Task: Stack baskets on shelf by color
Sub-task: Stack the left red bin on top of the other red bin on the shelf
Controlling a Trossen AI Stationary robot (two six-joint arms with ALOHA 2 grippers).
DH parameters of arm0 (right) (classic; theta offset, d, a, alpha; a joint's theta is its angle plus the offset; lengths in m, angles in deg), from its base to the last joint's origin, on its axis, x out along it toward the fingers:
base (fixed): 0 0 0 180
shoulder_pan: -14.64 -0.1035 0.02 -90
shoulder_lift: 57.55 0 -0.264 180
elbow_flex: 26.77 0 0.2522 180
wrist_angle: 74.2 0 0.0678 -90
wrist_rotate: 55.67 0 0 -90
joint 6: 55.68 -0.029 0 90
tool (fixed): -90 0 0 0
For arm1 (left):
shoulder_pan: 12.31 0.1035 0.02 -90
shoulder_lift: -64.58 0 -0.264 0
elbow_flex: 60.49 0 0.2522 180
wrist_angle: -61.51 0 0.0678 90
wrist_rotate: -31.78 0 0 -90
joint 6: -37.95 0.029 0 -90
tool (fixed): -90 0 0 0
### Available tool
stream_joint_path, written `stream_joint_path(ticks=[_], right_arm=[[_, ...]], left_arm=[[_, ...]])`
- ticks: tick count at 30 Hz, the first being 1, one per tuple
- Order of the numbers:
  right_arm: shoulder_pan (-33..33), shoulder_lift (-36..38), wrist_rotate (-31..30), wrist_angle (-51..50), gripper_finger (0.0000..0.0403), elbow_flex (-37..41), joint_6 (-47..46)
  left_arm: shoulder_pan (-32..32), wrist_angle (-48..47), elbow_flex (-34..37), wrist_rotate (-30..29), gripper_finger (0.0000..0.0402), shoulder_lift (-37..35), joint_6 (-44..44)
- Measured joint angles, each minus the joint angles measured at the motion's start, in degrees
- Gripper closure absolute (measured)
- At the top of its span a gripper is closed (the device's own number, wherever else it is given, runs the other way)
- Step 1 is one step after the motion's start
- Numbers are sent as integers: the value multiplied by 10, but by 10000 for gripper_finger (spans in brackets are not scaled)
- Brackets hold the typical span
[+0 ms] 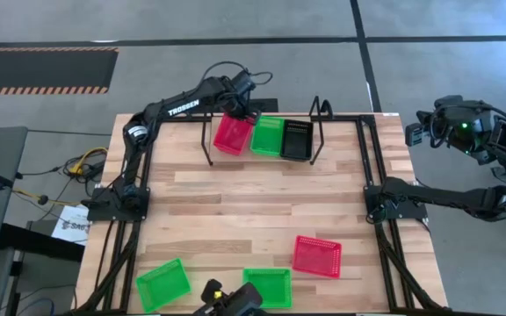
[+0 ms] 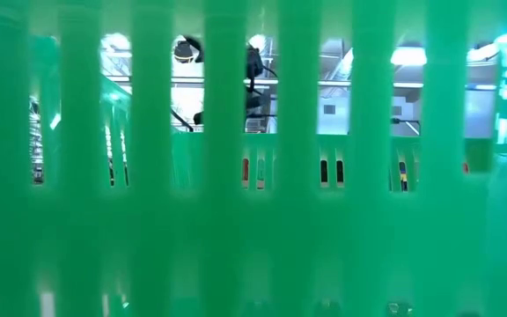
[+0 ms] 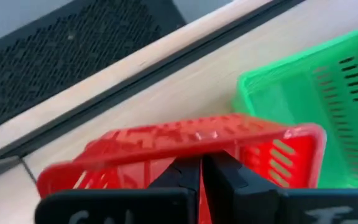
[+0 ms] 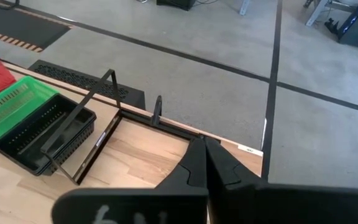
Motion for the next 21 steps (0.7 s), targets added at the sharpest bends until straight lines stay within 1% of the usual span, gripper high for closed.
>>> stream_joint_path(ticks=[2, 5, 9, 11, 17, 21], right_arm=[[0, 0, 0, 0, 399, 0, 0], [0, 0, 0, 0, 399, 0, 0], [0, 0, 0, 0, 399, 0, 0], [0, 0, 0, 0, 399, 0, 0], [0, 0, 0, 0, 399, 0, 0], [0, 0, 0, 0, 399, 0, 0]], left_arm=[[-2, -3, -7, 13, 401, -3, -7], [-16, -2, -34, 8, 401, -12, -4], [-28, -5, -77, -53, 401, -15, 11], [-22, -4, -79, -60, 401, -14, 15], [-8, -47, -79, -64, 401, -10, 7], [-3, -48, -72, -60, 401, -9, 5]])
